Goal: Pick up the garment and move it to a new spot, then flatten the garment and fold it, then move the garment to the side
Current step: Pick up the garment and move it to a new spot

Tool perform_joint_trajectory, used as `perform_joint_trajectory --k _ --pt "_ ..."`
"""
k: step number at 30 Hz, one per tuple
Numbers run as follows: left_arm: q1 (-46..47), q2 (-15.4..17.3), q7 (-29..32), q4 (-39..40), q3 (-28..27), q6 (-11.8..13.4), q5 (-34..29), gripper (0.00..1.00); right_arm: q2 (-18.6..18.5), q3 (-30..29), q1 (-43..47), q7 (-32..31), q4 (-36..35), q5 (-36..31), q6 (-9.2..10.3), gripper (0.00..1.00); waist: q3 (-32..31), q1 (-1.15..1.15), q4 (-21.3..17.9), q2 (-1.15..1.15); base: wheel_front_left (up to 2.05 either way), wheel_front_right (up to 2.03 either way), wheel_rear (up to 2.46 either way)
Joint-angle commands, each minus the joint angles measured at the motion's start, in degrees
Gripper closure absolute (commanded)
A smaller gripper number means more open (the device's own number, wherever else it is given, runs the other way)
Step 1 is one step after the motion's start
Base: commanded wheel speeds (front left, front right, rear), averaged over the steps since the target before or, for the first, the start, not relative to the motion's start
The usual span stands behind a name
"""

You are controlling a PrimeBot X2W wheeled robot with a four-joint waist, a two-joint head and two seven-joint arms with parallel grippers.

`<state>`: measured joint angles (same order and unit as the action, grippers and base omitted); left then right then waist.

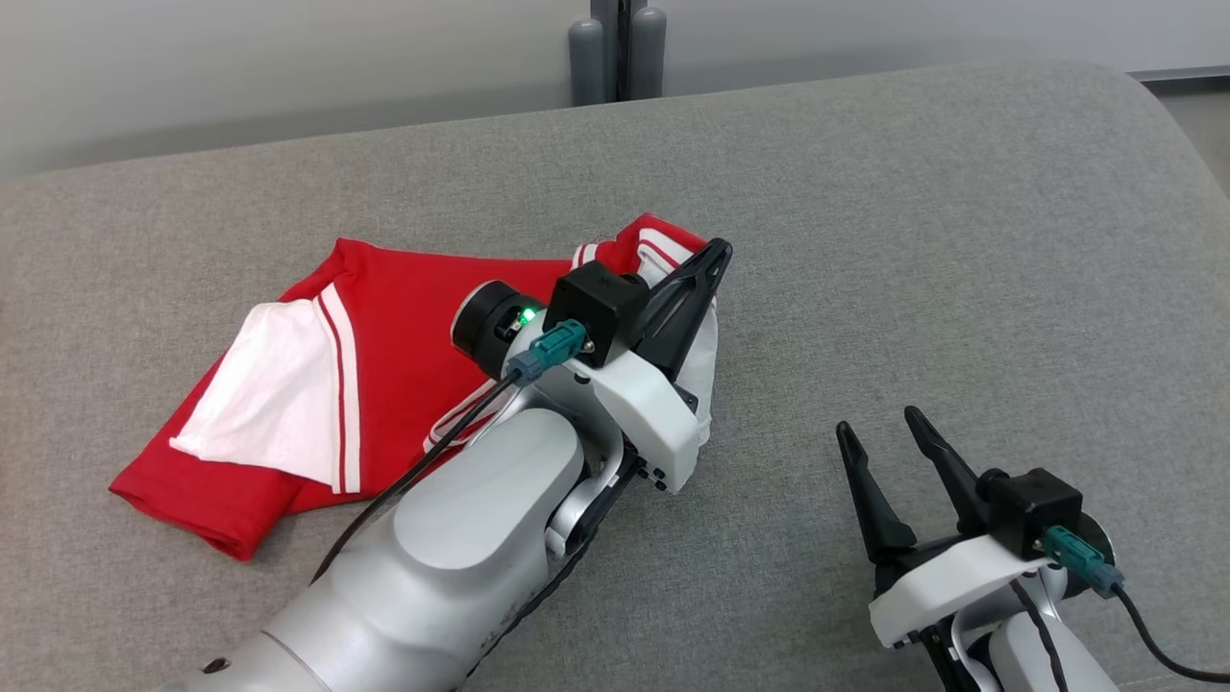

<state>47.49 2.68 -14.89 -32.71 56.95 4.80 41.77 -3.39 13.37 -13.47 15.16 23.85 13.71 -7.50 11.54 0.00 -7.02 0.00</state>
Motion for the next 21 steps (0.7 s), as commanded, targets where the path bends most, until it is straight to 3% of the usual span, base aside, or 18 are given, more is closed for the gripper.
perform_joint_trajectory --k 1,2,6,14,21 --pt "0.7 0.4 -0.3 -0.7 -0.1 1.1 0.5 0.54 0.0 -0.4 0.1 0.0 -0.2 0.2 0.01 0.0 0.2 0.0 -0.1 0.0 0.0 0.0 0.0" --pt "0.5 0.4 -0.3 -1.1 -0.6 1.6 0.2 0.0 0.1 -0.7 -0.1 0.0 -0.3 0.2 0.01 0.0 0.3 0.0 -0.1 0.0 0.0 0.0 0.0" --pt "-2.7 0.4 -0.3 -2.6 -5.1 2.4 -2.9 0.0 0.1 -1.7 -0.3 0.0 -0.7 0.1 0.01 0.0 0.3 0.0 0.5 0.0 0.0 0.0 0.0" --pt "-16.3 4.6 -0.3 2.6 -22.1 3.7 -12.6 0.0 0.2 -3.3 1.1 0.0 -1.4 -0.9 0.01 0.0 -2.3 0.0 2.2 0.0 0.0 0.0 0.0" --pt "-29.2 5.7 -0.3 7.9 -35.4 3.3 -18.7 0.0 0.3 -4.2 2.8 0.0 -1.6 -1.4 0.02 0.0 -5.1 0.0 3.2 0.0 0.0 0.0 0.0"
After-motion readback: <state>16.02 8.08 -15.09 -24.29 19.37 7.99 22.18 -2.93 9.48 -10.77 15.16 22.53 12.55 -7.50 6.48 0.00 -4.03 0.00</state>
